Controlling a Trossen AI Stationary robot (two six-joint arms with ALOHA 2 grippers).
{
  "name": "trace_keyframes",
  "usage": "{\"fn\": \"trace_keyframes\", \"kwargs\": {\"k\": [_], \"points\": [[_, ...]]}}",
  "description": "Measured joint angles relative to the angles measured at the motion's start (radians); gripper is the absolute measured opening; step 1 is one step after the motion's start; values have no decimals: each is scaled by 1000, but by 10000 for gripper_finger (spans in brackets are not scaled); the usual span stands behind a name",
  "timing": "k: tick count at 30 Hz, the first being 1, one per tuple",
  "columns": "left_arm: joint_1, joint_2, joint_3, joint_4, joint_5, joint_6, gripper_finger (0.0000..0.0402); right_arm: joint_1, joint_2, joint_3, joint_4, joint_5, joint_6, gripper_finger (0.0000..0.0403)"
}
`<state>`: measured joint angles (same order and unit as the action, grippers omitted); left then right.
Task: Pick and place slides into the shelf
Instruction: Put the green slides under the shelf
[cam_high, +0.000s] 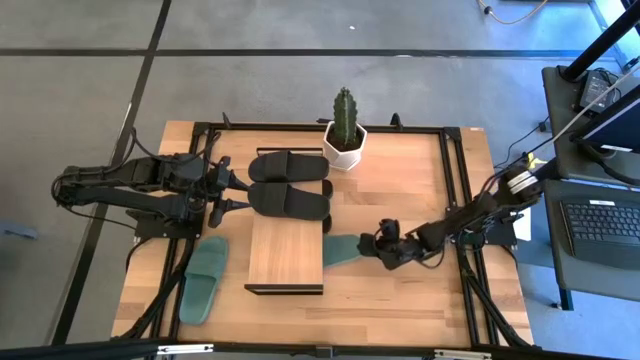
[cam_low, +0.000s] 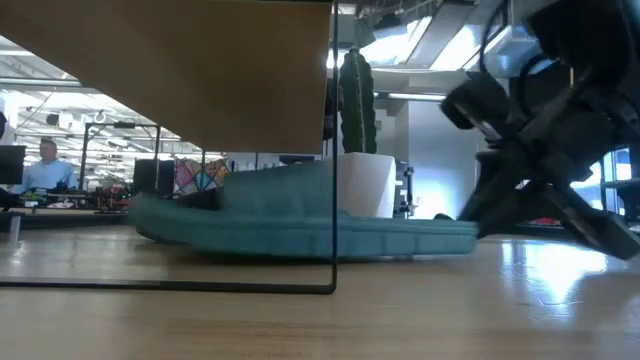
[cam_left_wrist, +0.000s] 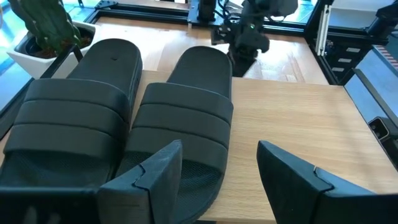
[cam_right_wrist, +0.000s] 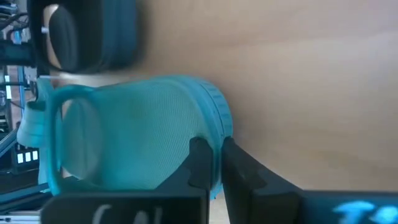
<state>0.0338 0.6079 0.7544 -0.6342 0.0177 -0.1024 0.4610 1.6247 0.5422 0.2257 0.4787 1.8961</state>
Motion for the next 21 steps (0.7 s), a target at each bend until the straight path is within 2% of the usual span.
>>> {"fn": "trace_keyframes", "kwargs": {"k": [5, 12, 21], "points": [[0, 0, 0, 0, 0, 0, 199, -4, 100, 140, -46, -1, -21, 22], [0, 0, 0, -1, 2, 0, 199, -6, 185, 312, -197, 24, -16, 22], [0, 0, 0, -4, 3, 0, 199, -19, 269, 411, -208, 56, 50, 22]]}}
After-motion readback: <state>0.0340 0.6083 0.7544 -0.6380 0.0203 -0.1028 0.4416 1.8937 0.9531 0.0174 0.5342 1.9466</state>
